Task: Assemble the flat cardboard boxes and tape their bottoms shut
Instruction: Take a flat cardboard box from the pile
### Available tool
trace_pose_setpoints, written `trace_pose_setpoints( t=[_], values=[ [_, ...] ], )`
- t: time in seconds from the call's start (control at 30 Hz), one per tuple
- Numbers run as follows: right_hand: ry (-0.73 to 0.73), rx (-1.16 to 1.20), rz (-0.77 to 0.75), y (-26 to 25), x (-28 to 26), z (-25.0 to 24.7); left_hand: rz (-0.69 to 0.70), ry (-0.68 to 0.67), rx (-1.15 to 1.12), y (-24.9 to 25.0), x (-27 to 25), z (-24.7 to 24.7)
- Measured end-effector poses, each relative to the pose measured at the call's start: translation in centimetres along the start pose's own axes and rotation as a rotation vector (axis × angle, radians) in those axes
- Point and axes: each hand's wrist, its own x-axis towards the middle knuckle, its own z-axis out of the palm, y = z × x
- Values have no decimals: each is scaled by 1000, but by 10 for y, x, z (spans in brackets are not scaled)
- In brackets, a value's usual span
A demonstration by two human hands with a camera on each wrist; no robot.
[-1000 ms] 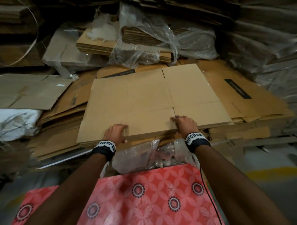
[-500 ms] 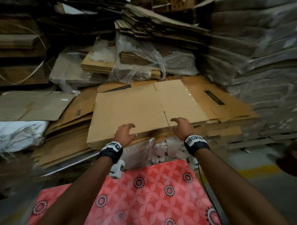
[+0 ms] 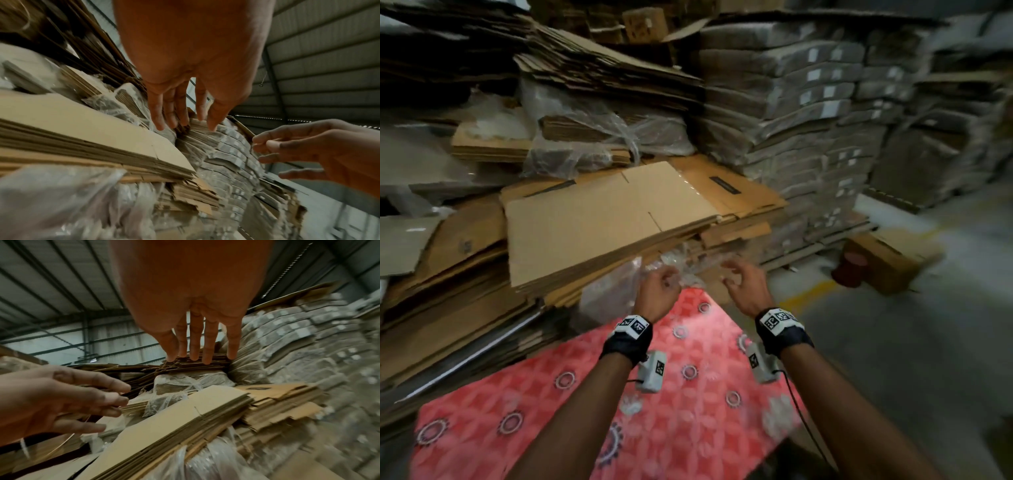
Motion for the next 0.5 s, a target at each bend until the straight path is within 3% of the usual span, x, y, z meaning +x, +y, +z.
trace_pose_setpoints(
  t=[0.5],
  values=[
    [212,-68,505,161,-242,-128,42,-414,-181,83,-144,236]
  ],
)
